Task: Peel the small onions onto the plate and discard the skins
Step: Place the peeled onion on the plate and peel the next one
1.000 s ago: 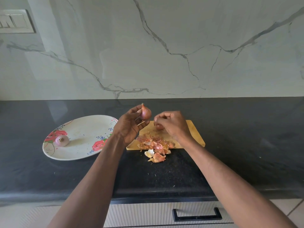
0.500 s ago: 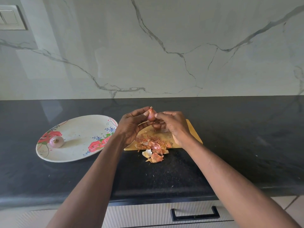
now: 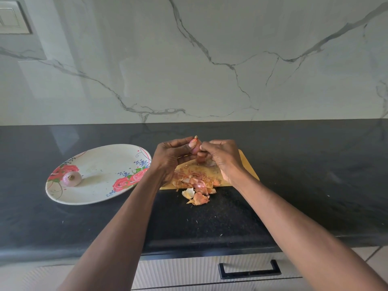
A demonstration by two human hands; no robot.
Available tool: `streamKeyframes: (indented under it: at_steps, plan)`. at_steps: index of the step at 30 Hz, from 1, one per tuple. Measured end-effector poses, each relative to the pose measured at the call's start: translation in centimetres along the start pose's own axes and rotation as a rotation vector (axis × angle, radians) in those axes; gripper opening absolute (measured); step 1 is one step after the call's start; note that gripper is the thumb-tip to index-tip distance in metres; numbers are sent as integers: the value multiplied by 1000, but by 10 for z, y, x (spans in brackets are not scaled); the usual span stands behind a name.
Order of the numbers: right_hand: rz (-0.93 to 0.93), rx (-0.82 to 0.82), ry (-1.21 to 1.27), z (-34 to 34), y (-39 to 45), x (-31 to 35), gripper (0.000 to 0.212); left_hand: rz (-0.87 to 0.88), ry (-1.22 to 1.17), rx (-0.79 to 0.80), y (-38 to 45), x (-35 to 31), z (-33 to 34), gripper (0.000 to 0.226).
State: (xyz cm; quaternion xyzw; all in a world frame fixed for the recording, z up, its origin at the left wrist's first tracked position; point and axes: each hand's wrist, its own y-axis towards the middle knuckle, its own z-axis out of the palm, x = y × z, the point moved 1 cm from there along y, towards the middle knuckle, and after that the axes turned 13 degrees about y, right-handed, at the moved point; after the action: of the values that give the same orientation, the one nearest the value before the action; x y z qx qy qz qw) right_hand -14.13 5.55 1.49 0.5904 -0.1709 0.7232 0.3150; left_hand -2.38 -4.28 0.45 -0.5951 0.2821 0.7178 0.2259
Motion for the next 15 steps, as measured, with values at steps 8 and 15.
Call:
streamKeyframes:
  at_steps: [8,15]
  plan:
    - [-3,-11,26,1,2,-3,9,-33,-73,-41,1,1,-3,23]
    - [19,-15,-31,2,4,-4,15,-16,-9,-21,0,4,1,19]
